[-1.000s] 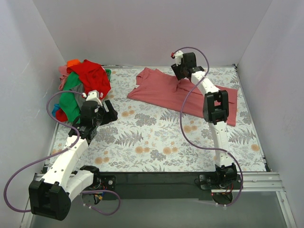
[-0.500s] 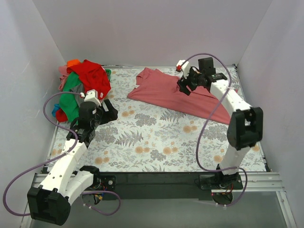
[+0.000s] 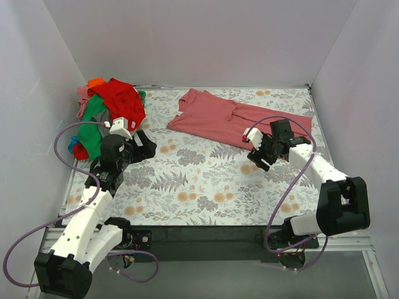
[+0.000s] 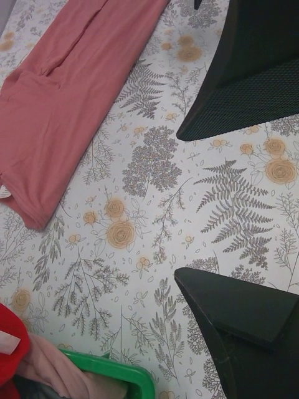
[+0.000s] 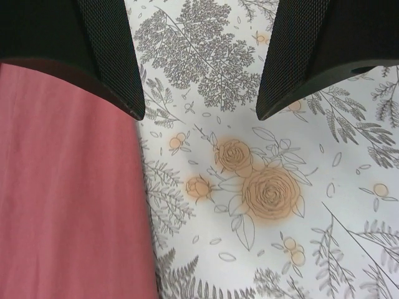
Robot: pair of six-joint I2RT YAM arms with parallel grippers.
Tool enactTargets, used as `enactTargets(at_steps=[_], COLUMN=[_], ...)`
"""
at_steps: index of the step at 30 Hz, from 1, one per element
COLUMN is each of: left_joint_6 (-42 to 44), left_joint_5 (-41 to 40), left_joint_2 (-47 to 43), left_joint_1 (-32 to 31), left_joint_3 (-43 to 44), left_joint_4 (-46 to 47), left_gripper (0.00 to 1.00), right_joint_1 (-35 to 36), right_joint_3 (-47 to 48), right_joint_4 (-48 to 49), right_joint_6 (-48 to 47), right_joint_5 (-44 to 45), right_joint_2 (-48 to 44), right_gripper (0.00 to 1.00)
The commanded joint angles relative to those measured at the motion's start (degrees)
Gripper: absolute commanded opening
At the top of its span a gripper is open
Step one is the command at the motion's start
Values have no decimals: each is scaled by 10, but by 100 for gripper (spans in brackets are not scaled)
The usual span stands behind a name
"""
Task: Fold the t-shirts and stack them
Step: Fold the tshirt
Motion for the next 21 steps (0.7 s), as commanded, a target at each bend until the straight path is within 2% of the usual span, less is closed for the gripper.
enactTargets(at_steps=[1,11,21], left_joint_6=[2,2,2], left_joint_5=[12,17,19], left_joint_2=[-13,-22,-27], left_joint_1=[2,2,2], left_joint_3=[-10,-10,-11], left_joint_4=[10,14,14], left_gripper=[82,82,82], right_joint_1=[-4,-3,-4], right_joint_3=[-23,-27,4], right_joint_4=[12,36,48], right_joint_6=[-3,4,3], right_joint_5=[52,114,140], right_joint_2=[-18,27,91], right_gripper=[78,77,75])
